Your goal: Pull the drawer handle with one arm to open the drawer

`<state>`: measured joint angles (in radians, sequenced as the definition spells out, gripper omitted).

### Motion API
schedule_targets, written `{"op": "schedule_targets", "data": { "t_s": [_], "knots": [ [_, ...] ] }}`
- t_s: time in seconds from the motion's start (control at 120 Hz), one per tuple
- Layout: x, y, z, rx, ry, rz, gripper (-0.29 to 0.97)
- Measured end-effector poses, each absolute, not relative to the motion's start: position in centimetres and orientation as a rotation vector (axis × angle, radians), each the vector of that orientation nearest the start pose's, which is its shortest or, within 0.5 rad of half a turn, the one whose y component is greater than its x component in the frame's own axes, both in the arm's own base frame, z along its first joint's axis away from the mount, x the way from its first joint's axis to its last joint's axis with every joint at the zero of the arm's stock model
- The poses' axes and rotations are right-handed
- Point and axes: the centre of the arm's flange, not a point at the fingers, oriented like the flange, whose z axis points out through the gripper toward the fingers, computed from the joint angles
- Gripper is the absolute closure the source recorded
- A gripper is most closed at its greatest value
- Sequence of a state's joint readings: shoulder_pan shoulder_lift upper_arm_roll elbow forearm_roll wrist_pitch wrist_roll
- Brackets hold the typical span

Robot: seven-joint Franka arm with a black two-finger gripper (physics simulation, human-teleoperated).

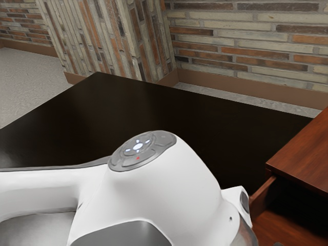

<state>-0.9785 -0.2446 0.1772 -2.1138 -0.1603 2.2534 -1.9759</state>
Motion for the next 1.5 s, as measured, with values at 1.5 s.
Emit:
{"op": "schedule_targets", "data": {
  "t_s": [1.5],
  "knots": [
    [47.6,-19.0,71.6,-2.635,-2.325,-0.194,0.13]
  ]
}}
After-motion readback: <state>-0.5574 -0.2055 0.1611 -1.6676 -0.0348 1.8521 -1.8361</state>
